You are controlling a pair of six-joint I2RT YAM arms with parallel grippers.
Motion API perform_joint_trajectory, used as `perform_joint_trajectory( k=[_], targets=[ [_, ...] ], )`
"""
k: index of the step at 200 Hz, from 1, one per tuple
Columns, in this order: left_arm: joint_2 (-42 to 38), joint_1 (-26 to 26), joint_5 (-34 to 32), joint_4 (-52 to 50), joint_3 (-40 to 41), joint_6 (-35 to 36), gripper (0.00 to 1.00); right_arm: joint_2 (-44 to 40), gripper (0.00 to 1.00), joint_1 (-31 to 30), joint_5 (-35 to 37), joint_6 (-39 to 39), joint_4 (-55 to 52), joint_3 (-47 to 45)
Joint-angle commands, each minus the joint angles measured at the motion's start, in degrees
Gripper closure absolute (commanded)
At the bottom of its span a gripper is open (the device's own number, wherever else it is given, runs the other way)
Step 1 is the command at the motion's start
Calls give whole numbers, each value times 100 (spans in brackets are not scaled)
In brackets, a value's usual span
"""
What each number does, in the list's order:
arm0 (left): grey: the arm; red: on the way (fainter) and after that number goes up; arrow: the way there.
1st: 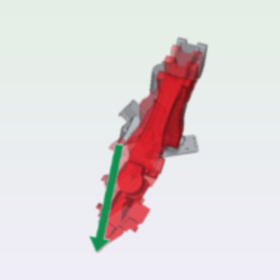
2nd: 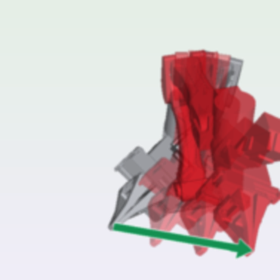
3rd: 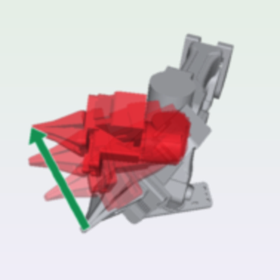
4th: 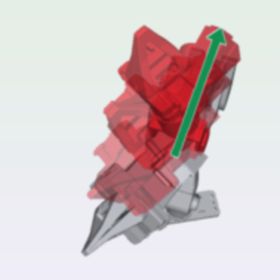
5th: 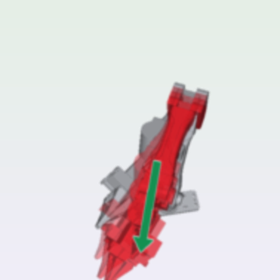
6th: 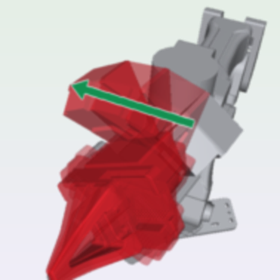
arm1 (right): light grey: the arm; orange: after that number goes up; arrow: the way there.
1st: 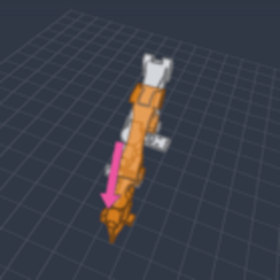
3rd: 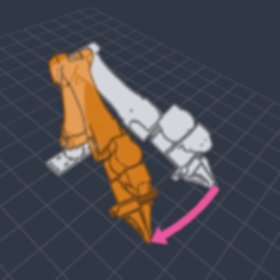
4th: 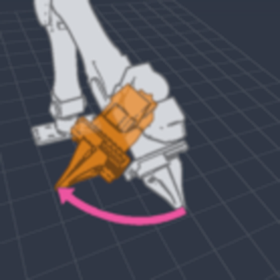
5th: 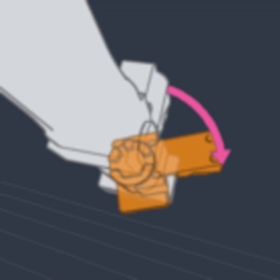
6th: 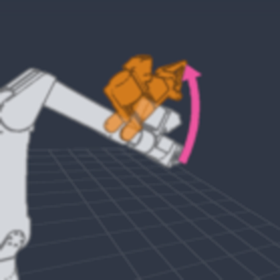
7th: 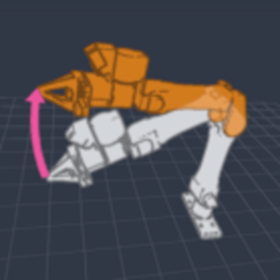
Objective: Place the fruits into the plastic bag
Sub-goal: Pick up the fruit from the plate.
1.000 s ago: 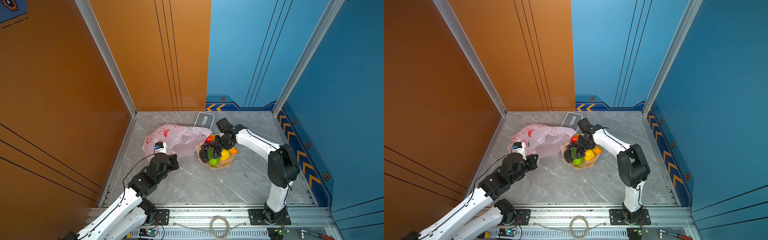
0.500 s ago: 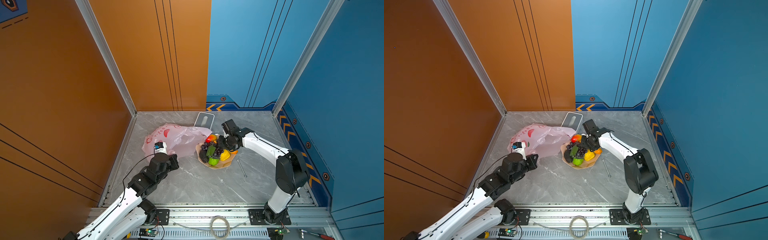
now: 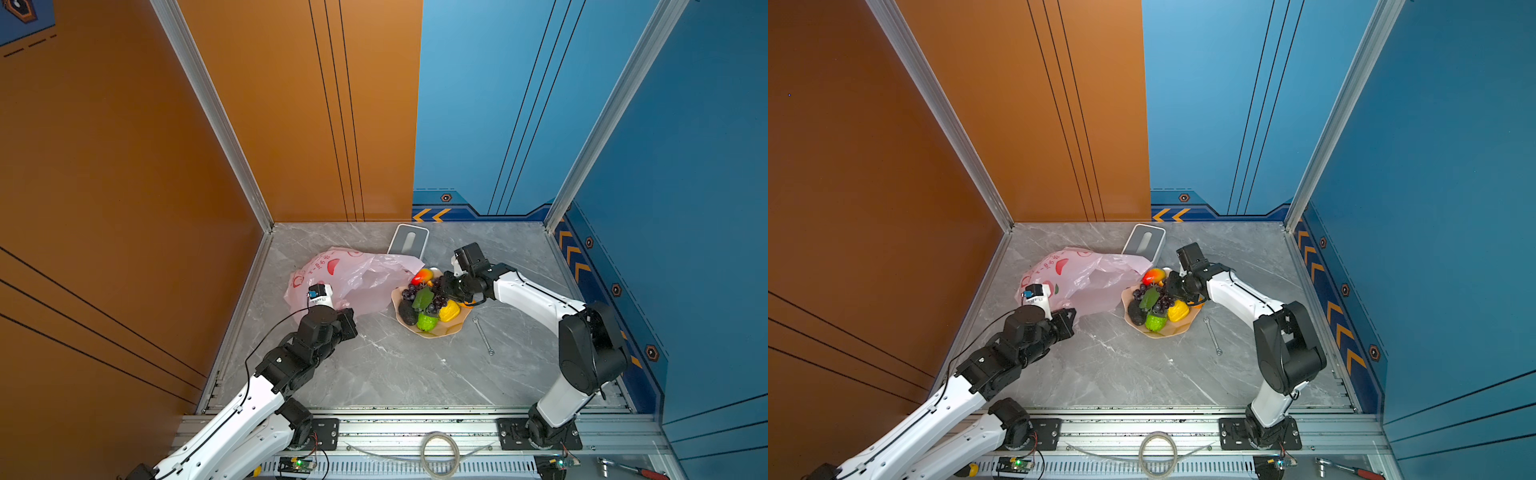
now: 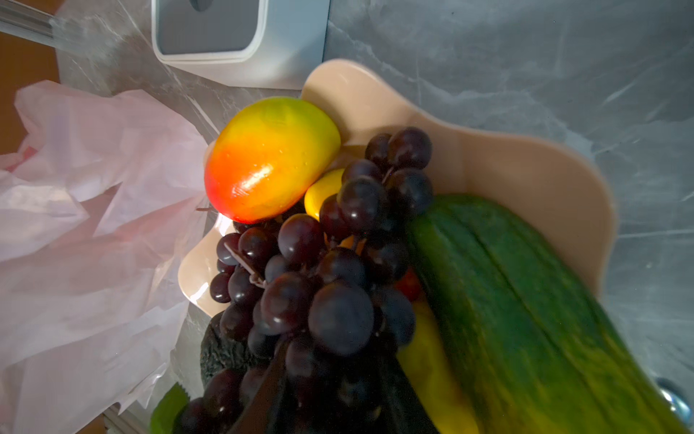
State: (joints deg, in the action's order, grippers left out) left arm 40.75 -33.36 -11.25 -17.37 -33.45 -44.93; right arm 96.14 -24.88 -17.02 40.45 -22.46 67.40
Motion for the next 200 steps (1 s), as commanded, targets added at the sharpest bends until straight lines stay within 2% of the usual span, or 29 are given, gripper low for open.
perform_joint_trajectory(
  k=[1, 87, 139, 200],
  targets=[
    [-67, 49, 60, -52, -62, -67, 100, -283, 70, 139, -348, 271, 599, -309],
    [-54, 66, 105, 27, -14, -152, 100, -646, 71, 511, -1254, 934, 2307, -1261],
    [-32, 73, 131, 75, 14, -183, 100, -804, 72, 572, -1454, 1074, 2895, -1503],
    [-33, 84, 149, 71, 30, -192, 100, -916, 79, 668, -1589, 1268, 3383, -1774]
  ],
)
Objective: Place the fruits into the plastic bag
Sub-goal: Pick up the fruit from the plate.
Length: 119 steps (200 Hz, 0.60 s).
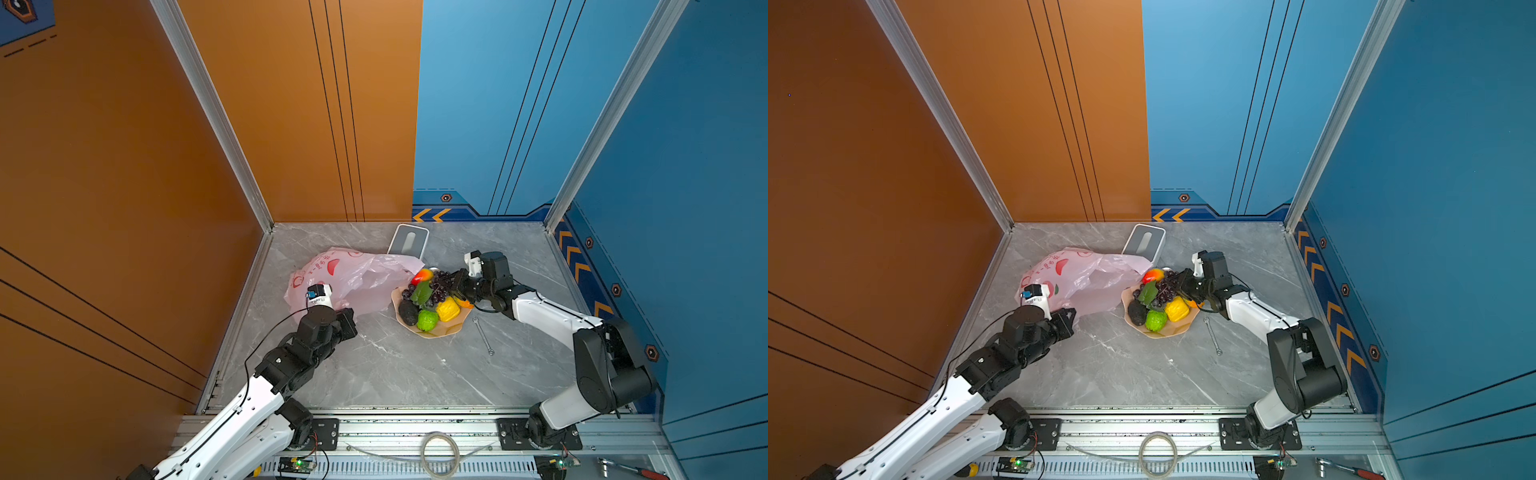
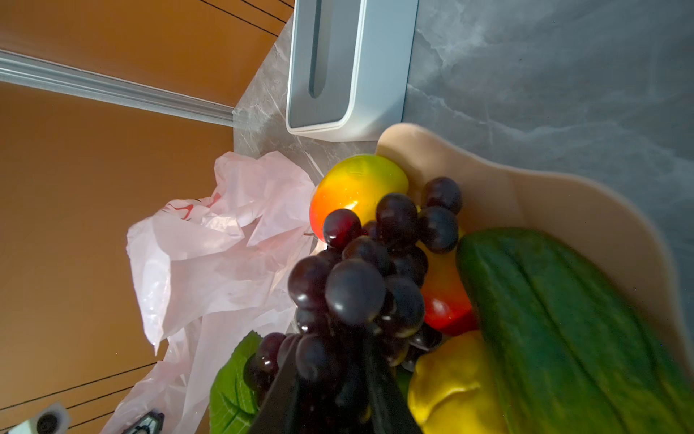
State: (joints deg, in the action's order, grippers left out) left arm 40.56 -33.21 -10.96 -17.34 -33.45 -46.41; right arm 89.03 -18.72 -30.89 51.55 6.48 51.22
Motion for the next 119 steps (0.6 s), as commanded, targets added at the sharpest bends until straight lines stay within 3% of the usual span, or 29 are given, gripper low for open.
perform_joint_trajectory(
  k=[1, 119],
  targets=[
    [-13, 69, 121, 67, 31, -48, 100, -208, 79, 52, -199, 164, 496, -161],
    [43, 96, 156, 117, 21, -61, 100, -943, 79, 328, -538, 696, 1521, -808]
  ],
)
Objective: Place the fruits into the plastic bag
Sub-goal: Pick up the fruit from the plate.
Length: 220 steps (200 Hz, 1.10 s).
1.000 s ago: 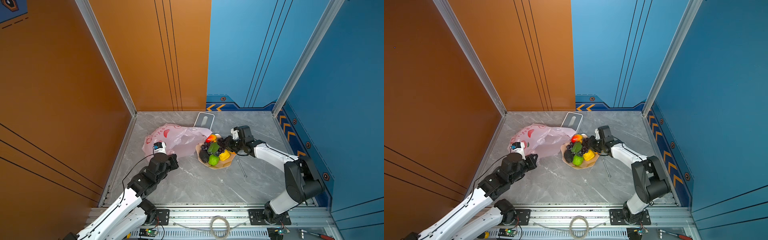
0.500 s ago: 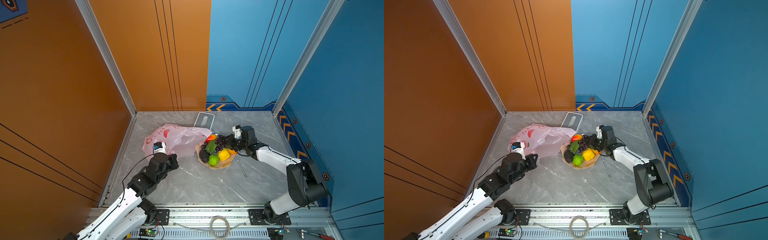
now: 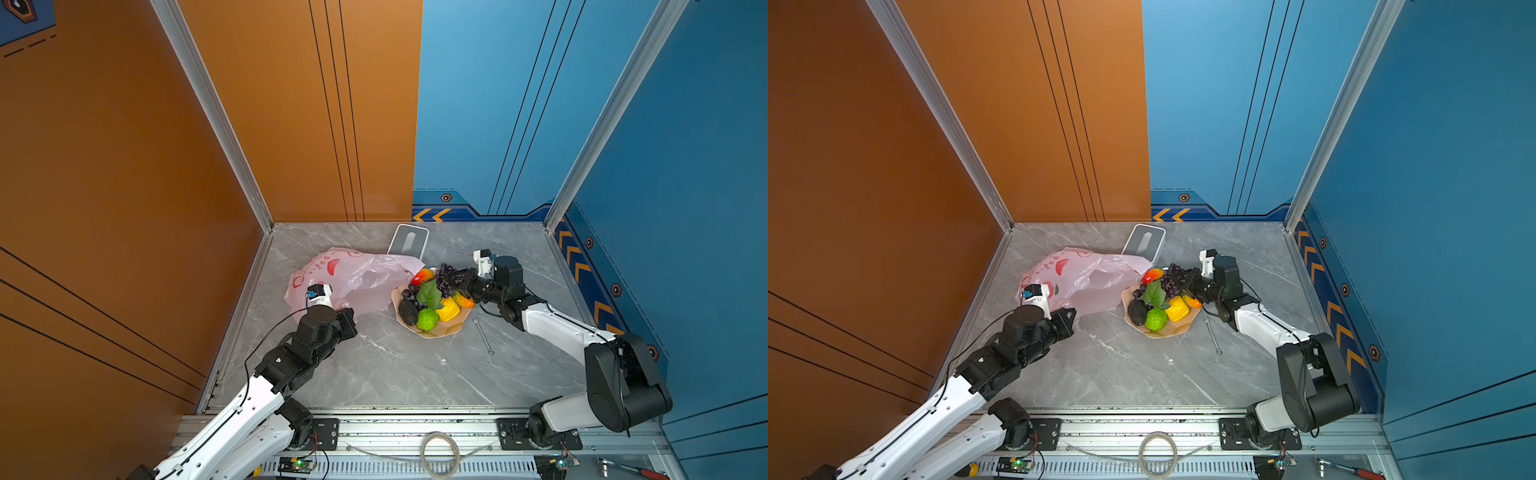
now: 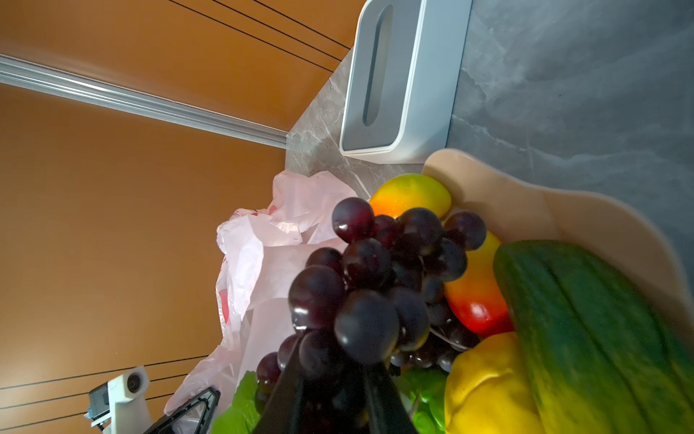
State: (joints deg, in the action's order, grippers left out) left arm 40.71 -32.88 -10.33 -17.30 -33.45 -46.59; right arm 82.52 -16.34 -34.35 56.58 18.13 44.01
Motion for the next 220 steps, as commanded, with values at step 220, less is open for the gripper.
perform_joint_trajectory(
  k=[220],
  targets=[
    [14, 72, 187, 183, 31, -122, 100, -1716, 78, -36, -679, 1092, -61, 1016]
  ],
)
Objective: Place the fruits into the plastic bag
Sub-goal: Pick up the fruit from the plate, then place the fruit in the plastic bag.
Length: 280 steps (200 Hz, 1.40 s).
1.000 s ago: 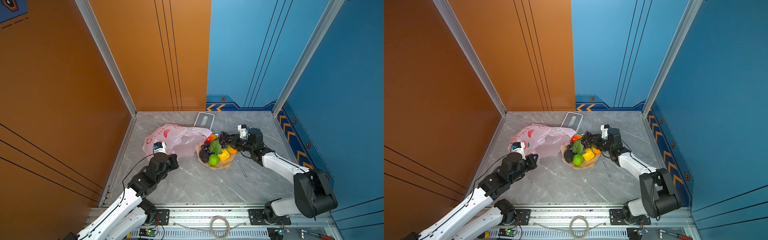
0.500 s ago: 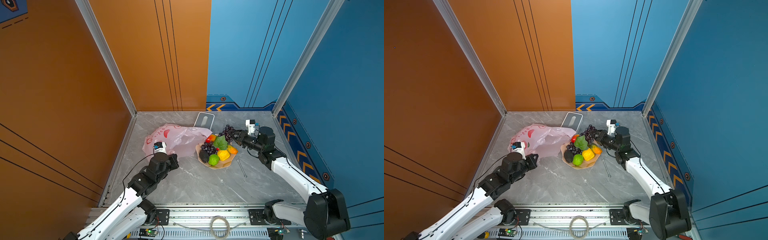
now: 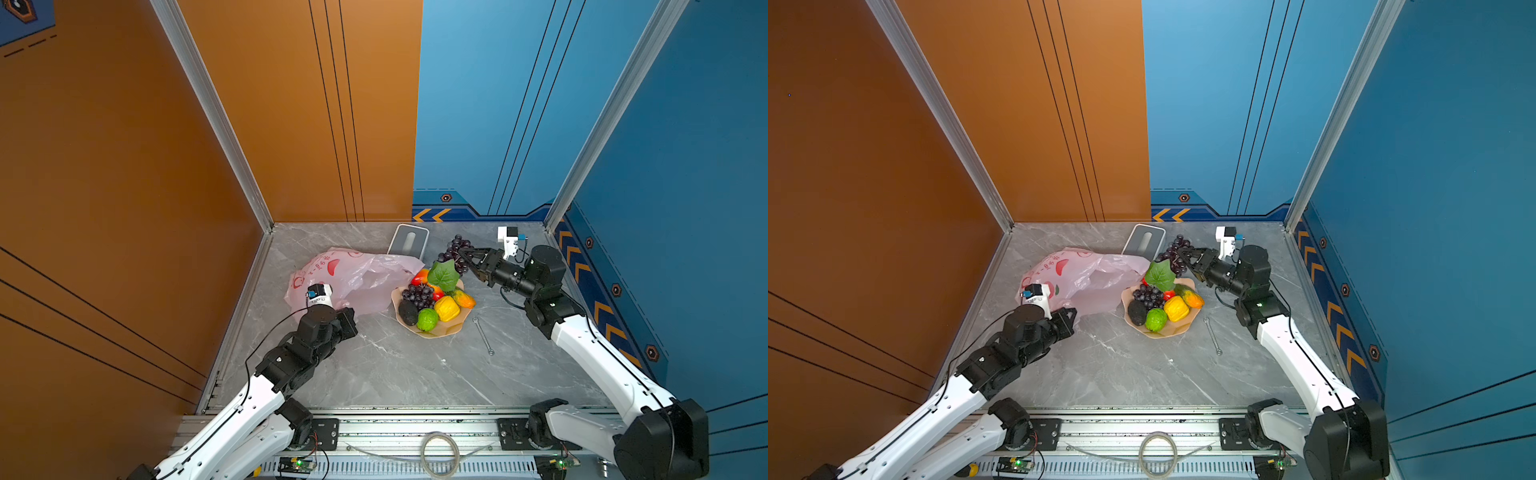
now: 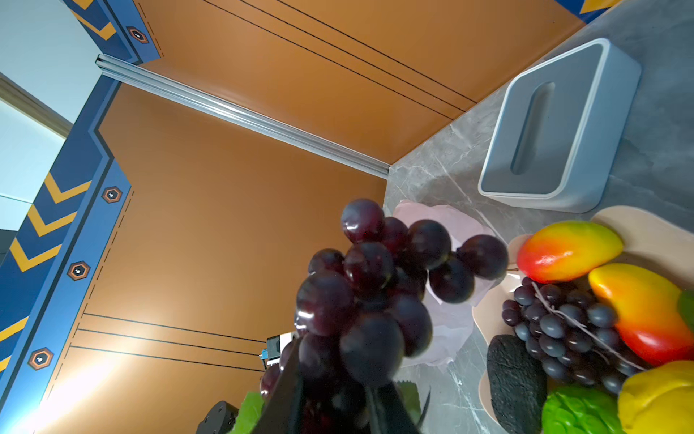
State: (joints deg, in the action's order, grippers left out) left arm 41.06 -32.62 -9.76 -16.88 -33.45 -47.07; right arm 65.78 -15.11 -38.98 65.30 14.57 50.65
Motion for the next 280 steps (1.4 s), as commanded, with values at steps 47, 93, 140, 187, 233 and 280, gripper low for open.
perform_joint_trajectory(
  k=[47, 93, 140, 187, 233, 280],
  targets=[
    [-36, 45, 141, 158, 49, -101, 100, 242, 78, -586, -389, 275, 397, 765],
    [-36, 45, 179, 194, 58, -134, 100, 799, 78, -1077, -477, 315, 609, 1106],
    [-67, 54, 186, 212, 49, -151, 100, 1636, 79, -1582, -566, 487, 1149, 1409],
    [-120, 80, 220, 161, 27, -145, 100, 2444, 79, -1938, -672, 747, 1750, 1636],
    [-199, 148, 241, 119, 49, -136, 100, 3030, 79, -2099, -744, 789, 1901, 1848],
    [-212, 195, 282, 98, 40, -136, 100, 3659, 79, -2147, -908, 1183, 2502, 1974]
  ],
)
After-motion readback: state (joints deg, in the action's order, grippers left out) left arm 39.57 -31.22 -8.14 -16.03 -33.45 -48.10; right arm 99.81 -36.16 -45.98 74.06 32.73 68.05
